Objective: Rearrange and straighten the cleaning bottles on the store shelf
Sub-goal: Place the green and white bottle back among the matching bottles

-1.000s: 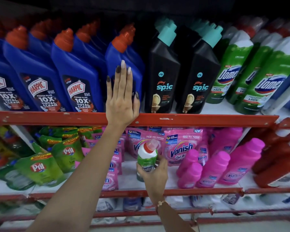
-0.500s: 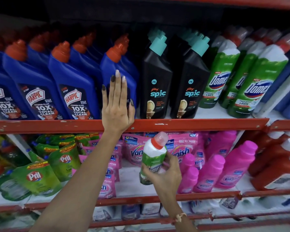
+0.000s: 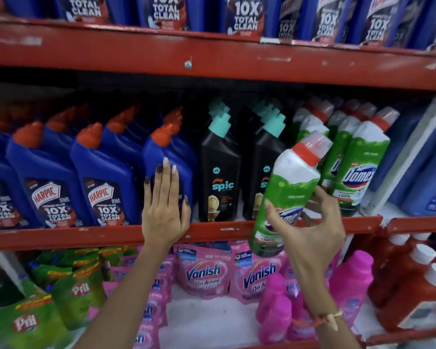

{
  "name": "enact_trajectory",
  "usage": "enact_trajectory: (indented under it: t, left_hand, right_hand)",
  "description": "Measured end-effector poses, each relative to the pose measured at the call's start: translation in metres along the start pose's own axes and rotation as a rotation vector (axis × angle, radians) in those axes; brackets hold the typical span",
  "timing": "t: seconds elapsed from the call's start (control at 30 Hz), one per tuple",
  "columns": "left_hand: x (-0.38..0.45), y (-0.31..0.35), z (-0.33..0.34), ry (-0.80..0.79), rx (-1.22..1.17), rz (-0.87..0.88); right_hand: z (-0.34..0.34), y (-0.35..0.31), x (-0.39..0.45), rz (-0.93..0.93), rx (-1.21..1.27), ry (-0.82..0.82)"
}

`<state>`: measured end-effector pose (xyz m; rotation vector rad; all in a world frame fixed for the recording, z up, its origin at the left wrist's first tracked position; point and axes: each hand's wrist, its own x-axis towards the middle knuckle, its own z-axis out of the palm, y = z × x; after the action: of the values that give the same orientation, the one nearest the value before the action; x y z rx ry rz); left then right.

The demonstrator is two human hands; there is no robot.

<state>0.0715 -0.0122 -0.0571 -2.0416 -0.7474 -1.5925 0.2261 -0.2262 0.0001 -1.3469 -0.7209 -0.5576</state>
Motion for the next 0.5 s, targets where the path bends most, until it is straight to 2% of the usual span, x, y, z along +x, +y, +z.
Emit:
enact_trajectory:
  t: [0.3,0.5]
  left_hand:
    - [0.0,0.0,0.001,-0.021,0.033,-0.006]
    - [0.001,0.001,0.0,-0.02,0.023,-0.008]
  right_hand:
    - [-0.005,0.007,0.07,-0.096,-0.104,0.061]
    - [0.008,0.036,0.09,-0.012,-0.168,0.035]
